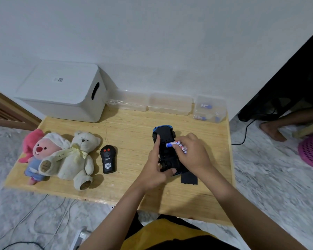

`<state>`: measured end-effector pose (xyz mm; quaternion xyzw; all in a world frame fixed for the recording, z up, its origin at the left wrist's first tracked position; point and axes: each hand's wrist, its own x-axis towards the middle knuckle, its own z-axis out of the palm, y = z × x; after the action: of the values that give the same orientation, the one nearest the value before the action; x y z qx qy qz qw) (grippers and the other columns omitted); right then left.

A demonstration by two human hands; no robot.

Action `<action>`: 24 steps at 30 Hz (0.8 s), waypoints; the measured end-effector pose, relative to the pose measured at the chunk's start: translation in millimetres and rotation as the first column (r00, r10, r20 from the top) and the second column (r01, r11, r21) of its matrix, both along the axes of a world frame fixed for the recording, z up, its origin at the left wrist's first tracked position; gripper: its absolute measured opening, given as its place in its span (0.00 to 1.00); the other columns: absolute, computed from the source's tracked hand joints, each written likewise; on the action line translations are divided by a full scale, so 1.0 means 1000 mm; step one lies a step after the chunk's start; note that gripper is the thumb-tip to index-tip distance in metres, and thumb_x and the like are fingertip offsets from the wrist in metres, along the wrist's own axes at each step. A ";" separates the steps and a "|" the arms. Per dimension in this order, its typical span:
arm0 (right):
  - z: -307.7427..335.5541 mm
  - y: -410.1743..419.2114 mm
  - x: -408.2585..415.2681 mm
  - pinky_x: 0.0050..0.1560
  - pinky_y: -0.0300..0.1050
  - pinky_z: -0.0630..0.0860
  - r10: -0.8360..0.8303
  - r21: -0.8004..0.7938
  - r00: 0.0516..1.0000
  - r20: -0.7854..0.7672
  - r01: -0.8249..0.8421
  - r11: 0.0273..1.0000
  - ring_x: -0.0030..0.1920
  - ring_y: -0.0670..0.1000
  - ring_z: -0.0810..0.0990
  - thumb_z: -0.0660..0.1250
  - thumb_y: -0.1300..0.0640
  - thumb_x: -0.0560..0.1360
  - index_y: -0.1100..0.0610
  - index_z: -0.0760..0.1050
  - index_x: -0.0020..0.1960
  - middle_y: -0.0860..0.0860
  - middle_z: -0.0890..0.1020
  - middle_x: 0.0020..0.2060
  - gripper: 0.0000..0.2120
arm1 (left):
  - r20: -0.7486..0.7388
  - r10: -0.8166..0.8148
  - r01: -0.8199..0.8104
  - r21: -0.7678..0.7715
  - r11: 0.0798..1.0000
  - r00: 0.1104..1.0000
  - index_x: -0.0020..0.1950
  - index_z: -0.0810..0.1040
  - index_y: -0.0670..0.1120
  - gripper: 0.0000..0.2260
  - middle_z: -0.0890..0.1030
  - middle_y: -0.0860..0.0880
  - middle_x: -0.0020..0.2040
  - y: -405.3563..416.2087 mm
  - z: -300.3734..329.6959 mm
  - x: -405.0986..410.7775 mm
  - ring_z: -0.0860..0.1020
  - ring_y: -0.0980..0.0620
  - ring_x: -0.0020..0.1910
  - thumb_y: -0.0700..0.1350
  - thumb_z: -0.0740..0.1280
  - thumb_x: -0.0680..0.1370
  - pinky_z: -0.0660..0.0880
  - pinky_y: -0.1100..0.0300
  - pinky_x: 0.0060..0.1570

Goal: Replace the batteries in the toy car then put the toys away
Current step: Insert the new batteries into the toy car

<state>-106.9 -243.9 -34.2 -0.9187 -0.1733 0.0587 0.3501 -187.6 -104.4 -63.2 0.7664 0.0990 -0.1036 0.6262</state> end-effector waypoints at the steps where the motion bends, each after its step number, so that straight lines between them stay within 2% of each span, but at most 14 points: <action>1: 0.001 0.000 0.000 0.42 0.41 0.70 -0.004 0.018 1.000 0.003 0.004 1.000 0.43 0.48 0.75 0.67 0.55 0.76 0.57 0.78 0.59 0.46 0.72 0.44 0.13 | 0.006 0.014 -0.014 -0.007 1.000 1.000 0.75 0.43 0.67 0.50 0.64 0.57 0.71 0.000 0.001 0.000 0.70 0.52 0.67 0.38 0.73 0.69 0.73 0.50 0.64; 4: 0.006 0.003 -0.001 0.46 0.38 0.70 -0.054 0.095 0.998 0.012 0.052 0.994 0.46 0.48 0.77 0.70 0.58 0.74 0.59 0.79 0.56 0.47 0.77 0.45 0.12 | 0.016 0.048 -0.047 -0.026 0.999 0.999 0.73 0.46 0.71 0.50 0.65 0.55 0.71 -0.002 0.004 0.000 0.69 0.53 0.68 0.39 0.75 0.68 0.72 0.50 0.65; 9: 0.009 0.009 -0.001 0.40 0.25 0.69 -0.199 0.243 0.975 -0.101 0.218 0.945 0.41 0.42 0.77 0.74 0.59 0.70 0.55 0.77 0.45 0.42 0.78 0.37 0.06 | 0.033 0.129 -0.128 -0.046 0.991 0.991 0.71 0.53 0.71 0.49 0.69 0.53 0.69 -0.005 0.008 0.001 0.72 0.53 0.65 0.40 0.78 0.64 0.73 0.51 0.63; 11: 0.008 0.011 -0.001 0.40 0.26 0.69 -0.225 0.276 0.965 -0.135 0.254 0.927 0.42 0.42 0.78 0.74 0.59 0.69 0.53 0.77 0.43 0.41 0.78 0.37 0.07 | 0.038 0.148 -0.146 -0.052 0.988 0.988 0.71 0.55 0.70 0.49 0.70 0.54 0.67 -0.004 0.009 0.001 0.74 0.52 0.63 0.39 0.78 0.64 0.74 0.52 0.62; 14: 0.007 0.014 0.000 0.43 0.27 0.69 -0.239 0.325 0.963 -0.126 0.267 0.907 0.44 0.45 0.78 0.76 0.59 0.67 0.52 0.77 0.40 0.47 0.80 0.39 0.08 | 0.039 0.150 -0.147 -0.080 0.986 0.988 0.72 0.56 0.66 0.49 0.71 0.54 0.65 -0.002 0.012 0.002 0.77 0.54 0.58 0.37 0.79 0.64 0.76 0.57 0.58; 19: 0.004 0.021 0.001 0.42 0.23 0.67 -0.214 0.308 0.967 -0.137 0.247 0.919 0.42 0.40 0.76 0.77 0.58 0.67 0.56 0.81 0.42 0.51 0.79 0.42 0.06 | 0.039 0.159 -0.155 -0.106 0.982 0.986 0.72 0.57 0.64 0.49 0.71 0.55 0.65 0.000 0.015 0.001 0.80 0.55 0.54 0.35 0.80 0.63 0.79 0.59 0.51; 24: 0.005 0.026 0.003 0.39 0.25 0.69 -0.239 0.294 0.963 -0.124 0.266 0.918 0.41 0.48 0.78 0.77 0.57 0.67 0.58 0.83 0.45 0.53 0.78 0.41 0.09 | 0.052 0.160 -0.155 -0.091 0.984 0.986 0.72 0.58 0.64 0.48 0.71 0.56 0.66 0.001 0.021 0.002 0.79 0.54 0.54 0.36 0.79 0.63 0.79 0.56 0.53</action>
<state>-104.3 -218.0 -29.3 -0.8641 -0.0452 0.0245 0.5006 -185.2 -103.0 -42.4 0.7310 0.1363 -0.0352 0.6677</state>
